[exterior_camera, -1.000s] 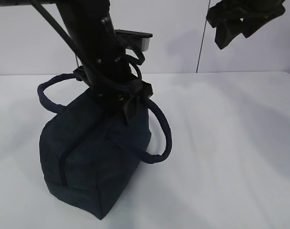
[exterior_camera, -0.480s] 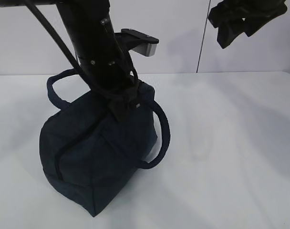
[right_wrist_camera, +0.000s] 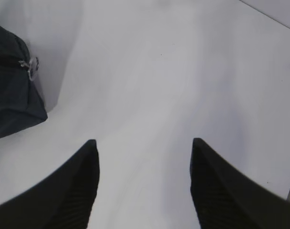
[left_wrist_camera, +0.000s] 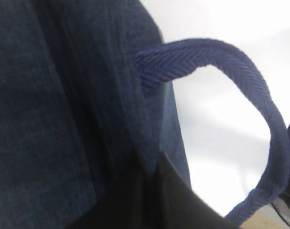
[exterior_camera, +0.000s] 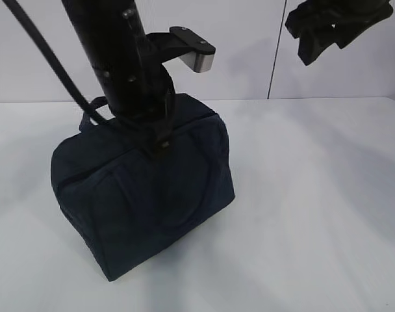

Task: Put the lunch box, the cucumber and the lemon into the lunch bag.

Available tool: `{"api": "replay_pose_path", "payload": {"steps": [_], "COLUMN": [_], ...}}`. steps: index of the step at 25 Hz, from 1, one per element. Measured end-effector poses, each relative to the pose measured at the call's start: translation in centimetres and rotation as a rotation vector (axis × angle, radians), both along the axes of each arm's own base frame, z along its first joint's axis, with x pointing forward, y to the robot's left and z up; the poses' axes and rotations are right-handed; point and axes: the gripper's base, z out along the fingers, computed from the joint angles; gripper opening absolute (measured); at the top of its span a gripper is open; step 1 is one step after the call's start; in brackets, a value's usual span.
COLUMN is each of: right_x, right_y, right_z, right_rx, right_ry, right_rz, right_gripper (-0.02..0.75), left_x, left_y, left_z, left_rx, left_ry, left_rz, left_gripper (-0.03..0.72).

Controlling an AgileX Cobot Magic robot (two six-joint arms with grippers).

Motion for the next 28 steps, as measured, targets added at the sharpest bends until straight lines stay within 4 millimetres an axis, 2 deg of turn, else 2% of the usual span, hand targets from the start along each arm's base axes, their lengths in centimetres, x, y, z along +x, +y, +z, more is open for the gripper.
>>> {"api": "replay_pose_path", "payload": {"steps": [7, 12, 24, 28], "right_x": [0.1, 0.1, 0.1, 0.0], "right_y": [-0.2, -0.2, -0.1, 0.0], "right_z": [0.1, 0.1, 0.0, 0.0], "right_rx": [-0.026, -0.028, -0.018, 0.003], "right_ry": [-0.010, -0.012, -0.009, -0.001], "right_rz": [-0.002, -0.001, 0.001, 0.005], "right_gripper": [0.440, 0.440, 0.440, 0.440], "left_x": [-3.2, -4.4, -4.2, -5.0], "left_y": [2.8, 4.6, 5.2, 4.2], "left_z": [1.4, 2.1, 1.7, 1.7], "left_rx": [0.025, 0.099, 0.177, 0.176], "left_ry": [-0.042, -0.099, -0.144, -0.148], "left_rz": [-0.162, -0.262, -0.319, -0.358], "left_gripper": [0.003, 0.003, 0.002, 0.002]}}
